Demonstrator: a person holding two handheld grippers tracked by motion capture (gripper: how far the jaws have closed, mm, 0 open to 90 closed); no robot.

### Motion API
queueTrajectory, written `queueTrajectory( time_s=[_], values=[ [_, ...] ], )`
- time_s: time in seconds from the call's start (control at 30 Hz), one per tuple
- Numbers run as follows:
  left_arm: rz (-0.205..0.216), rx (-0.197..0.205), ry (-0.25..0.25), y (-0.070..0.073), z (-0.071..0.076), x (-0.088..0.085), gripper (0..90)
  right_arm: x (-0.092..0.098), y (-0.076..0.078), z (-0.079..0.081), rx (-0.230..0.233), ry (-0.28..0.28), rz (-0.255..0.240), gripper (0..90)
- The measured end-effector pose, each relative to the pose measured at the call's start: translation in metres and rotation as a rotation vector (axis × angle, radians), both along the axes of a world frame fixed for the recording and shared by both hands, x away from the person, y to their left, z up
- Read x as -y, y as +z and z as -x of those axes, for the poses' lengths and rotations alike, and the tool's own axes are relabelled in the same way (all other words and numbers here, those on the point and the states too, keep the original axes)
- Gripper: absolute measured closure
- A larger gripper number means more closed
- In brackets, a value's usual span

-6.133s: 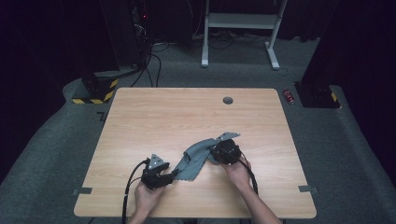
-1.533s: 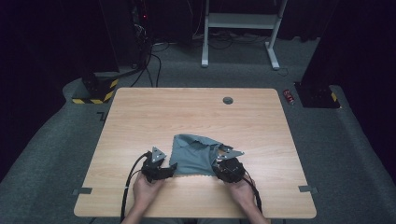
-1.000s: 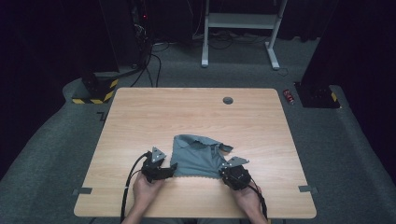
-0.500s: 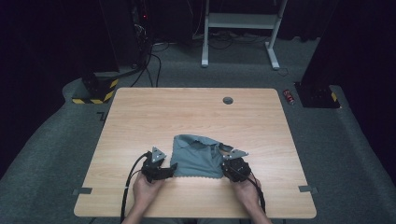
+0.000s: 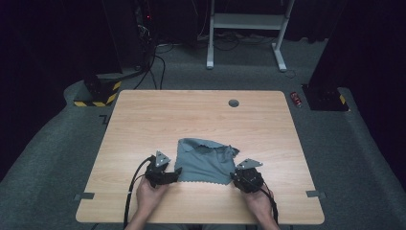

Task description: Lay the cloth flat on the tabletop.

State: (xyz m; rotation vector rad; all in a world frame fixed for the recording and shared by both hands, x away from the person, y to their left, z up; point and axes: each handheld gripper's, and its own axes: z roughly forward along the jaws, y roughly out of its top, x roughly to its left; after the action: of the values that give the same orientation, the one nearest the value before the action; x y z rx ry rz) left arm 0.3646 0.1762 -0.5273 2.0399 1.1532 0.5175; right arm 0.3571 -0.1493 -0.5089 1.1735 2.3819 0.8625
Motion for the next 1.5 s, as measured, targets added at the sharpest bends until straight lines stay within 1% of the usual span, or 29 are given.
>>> queueTrajectory(
  time_s=[0.07, 0.13, 0.17, 0.23, 0.3, 0.37, 0.4, 0.5, 0.53, 0.6, 0.63, 0.77, 0.87, 0.9, 0.93, 1.0, 1.07, 1.13, 1.17, 1.2, 1.23, 1.3, 1.4, 1.47, 1.5],
  values=[
    [0.0, 0.0, 0.0, 0.0, 0.0, 0.0, 31.0, -0.004, 0.003, -0.002, 0.016, 0.006, 0.0, 71.4],
    [0.0, 0.0, 0.0, 0.0, 0.0, 0.0, 31.0, -0.011, 0.006, -0.005, 0.032, 0.022, -0.002, 72.1],
    [0.0, 0.0, 0.0, 0.0, 0.0, 0.0, 31.0, -0.015, 0.007, -0.006, 0.037, 0.03, 0.005, 72.5],
    [0.0, 0.0, 0.0, 0.0, 0.0, 0.0, 31.0, -0.02, 0.006, -0.01, 0.037, 0.039, 0.019, 74.3],
    [0.0, 0.0, 0.0, 0.0, 0.0, 0.0, 31.0, -0.022, 0.001, -0.016, 0.004, 0.024, 0.03, 77.3],
    [0.0, 0.0, 0.0, 0.0, 0.0, 0.0, 31.0, -0.019, -0.001, -0.018, -0.013, 0.019, 0.008, 79.5],
    [0.0, 0.0, 0.0, 0.0, 0.0, 0.0, 31.0, -0.017, -0.001, -0.018, -0.015, 0.025, 0.009, 80.2],
    [0.0, 0.0, 0.0, 0.0, 0.0, 0.0, 31.0, -0.012, 0.0, -0.012, -0.017, 0.035, 0.02, 80.4],
    [-0.001, 0.0, 0.0, 0.0, 0.0, 0.0, 31.0, -0.01, 0.0, -0.01, -0.021, 0.031, 0.016, 80.3],
    [-0.004, 0.002, -0.001, 0.0, 0.0, 0.0, 31.1, -0.004, -0.001, -0.006, -0.029, 0.031, -0.011, 80.2],
    [-0.004, 0.002, -0.001, 0.0, 0.0, 0.0, 31.0, -0.002, -0.001, -0.004, -0.031, 0.029, -0.013, 80.1],
    [-0.004, 0.002, -0.001, 0.0, 0.0, 0.0, 31.1, 0.004, 0.0, 0.004, -0.017, 0.025, 0.01, 78.7],
    [-0.004, 0.002, -0.001, 0.0, 0.0, 0.0, 31.0, 0.011, 0.001, 0.007, -0.017, 0.004, 0.032, 77.5],
    [-0.005, 0.002, -0.001, 0.0, 0.0, 0.0, 31.1, 0.013, 0.002, 0.007, -0.02, -0.006, 0.031, 77.2],
    [-0.004, 0.002, -0.001, 0.0, 0.0, 0.0, 31.1, 0.016, 0.002, 0.006, -0.029, -0.023, 0.027, 77.1],
    [-0.004, 0.002, -0.001, 0.0, 0.0, 0.0, 31.0, 0.022, 0.003, 0.005, -0.032, -0.043, 0.016, 76.2],
    [-0.004, 0.002, -0.001, 0.0, 0.0, 0.0, 31.0, 0.025, 0.006, 0.006, -0.03, -0.05, -0.012, 72.7],
    [-0.004, 0.002, -0.001, 0.0, 0.0, 0.0, 31.1, 0.024, 0.008, 0.008, -0.019, -0.046, -0.028, 68.8],
    [-0.004, 0.002, -0.001, 0.0, 0.0, 0.0, 31.1, 0.022, 0.008, 0.009, -0.008, -0.026, -0.033, 67.9],
    [-0.004, 0.002, -0.001, 0.0, 0.0, 0.0, 31.1, 0.02, 0.008, 0.011, -0.009, -0.018, -0.035, 67.7],
    [-0.004, 0.002, -0.001, 0.0, 0.0, 0.0, 31.1, 0.017, 0.007, 0.011, -0.003, 0.003, -0.029, 67.6],
    [-0.004, 0.002, -0.001, 0.0, 0.0, 0.0, 31.1, 0.014, 0.006, 0.01, -0.014, 0.014, -0.027, 67.9],
    [-0.004, 0.002, -0.001, 0.0, 0.0, 0.0, 31.1, 0.01, 0.001, 0.004, -0.041, 0.011, -0.029, 71.5],
    [-0.004, 0.002, -0.001, 0.0, 0.0, 0.0, 31.1, 0.008, 0.0, 0.002, -0.039, 0.011, -0.02, 77.2],
    [-0.004, 0.002, -0.001, 0.0, 0.0, 0.0, 31.1, 0.008, 0.001, 0.001, -0.045, 0.012, -0.016, 80.6]
  ],
)
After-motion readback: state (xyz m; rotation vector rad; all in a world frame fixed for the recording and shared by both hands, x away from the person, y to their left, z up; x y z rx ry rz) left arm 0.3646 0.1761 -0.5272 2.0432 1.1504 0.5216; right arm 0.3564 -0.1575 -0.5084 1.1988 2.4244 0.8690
